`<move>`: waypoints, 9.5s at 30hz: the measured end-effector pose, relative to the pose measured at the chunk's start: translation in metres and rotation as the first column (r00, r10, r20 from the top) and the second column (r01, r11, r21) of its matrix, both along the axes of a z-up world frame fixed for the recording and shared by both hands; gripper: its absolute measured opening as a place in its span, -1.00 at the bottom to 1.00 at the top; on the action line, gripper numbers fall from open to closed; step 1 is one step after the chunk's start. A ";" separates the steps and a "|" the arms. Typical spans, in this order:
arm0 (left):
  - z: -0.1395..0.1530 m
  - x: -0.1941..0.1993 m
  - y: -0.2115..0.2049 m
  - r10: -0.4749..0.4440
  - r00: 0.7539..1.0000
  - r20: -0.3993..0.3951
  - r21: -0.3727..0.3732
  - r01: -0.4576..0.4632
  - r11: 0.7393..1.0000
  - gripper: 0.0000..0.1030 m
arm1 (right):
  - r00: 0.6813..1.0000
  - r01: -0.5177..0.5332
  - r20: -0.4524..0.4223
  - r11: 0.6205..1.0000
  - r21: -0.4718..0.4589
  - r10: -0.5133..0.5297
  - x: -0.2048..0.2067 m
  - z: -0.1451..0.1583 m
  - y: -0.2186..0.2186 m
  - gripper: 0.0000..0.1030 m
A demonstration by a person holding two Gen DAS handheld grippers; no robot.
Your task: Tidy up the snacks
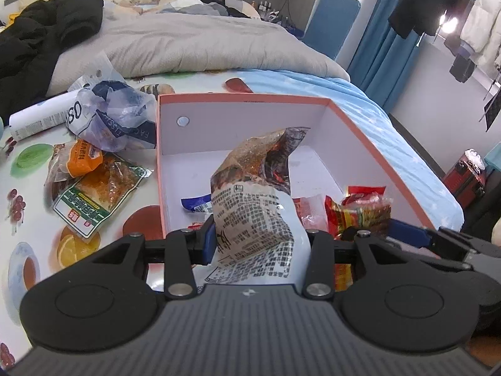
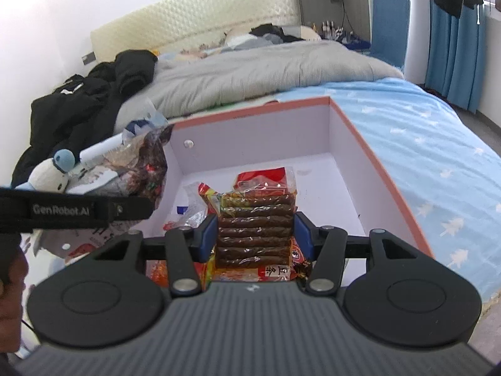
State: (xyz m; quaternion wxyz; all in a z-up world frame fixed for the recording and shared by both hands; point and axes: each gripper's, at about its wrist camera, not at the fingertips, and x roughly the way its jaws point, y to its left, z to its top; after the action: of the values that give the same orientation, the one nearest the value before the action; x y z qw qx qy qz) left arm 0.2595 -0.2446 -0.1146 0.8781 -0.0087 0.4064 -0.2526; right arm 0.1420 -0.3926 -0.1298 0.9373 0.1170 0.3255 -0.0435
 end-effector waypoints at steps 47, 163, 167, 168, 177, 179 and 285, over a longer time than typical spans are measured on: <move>0.039 -0.176 0.138 0.148 0.974 0.172 -0.017 -0.147 0.989 0.41 | 0.994 -0.080 0.078 0.996 0.033 0.078 -0.113 0.036 0.085 0.51; -0.099 -0.070 0.314 0.420 0.887 -0.192 -0.190 -0.454 0.871 -0.76 | 0.955 -0.283 -0.065 0.954 0.098 0.290 -0.020 -0.051 0.233 -0.88; -0.097 -0.104 0.316 0.426 0.884 -0.195 -0.171 -0.458 0.872 -0.76 | 0.939 -0.326 -0.085 0.941 0.094 0.334 -0.045 -0.045 0.231 -0.88; -0.097 -0.111 0.315 0.425 0.883 -0.200 -0.169 -0.458 0.873 -0.76 | 0.935 -0.335 -0.089 0.938 0.093 0.343 -0.052 -0.044 0.231 -0.88; -0.087 -0.156 0.305 0.417 0.893 -0.168 -0.129 -0.440 0.889 -0.75 | 0.932 -0.328 -0.120 0.936 0.126 0.343 -0.092 -0.032 0.222 -0.88; -0.087 -0.159 0.309 0.438 0.880 -0.182 -0.103 -0.460 0.882 -0.74 | 0.936 -0.319 -0.117 0.940 0.123 0.333 -0.098 -0.030 0.219 -0.88; -0.101 -0.101 0.252 0.449 0.890 -0.080 0.187 -0.429 0.884 0.37 | 0.949 -0.314 -0.018 0.944 -0.102 0.314 -0.037 -0.086 0.219 -0.18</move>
State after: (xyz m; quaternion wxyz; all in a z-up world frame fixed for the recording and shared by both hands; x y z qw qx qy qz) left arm 0.1588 0.0069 -0.2160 0.8839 -0.0435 0.4654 -0.0118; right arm 0.1050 -0.1739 -0.2155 0.9368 0.0147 0.3380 0.0896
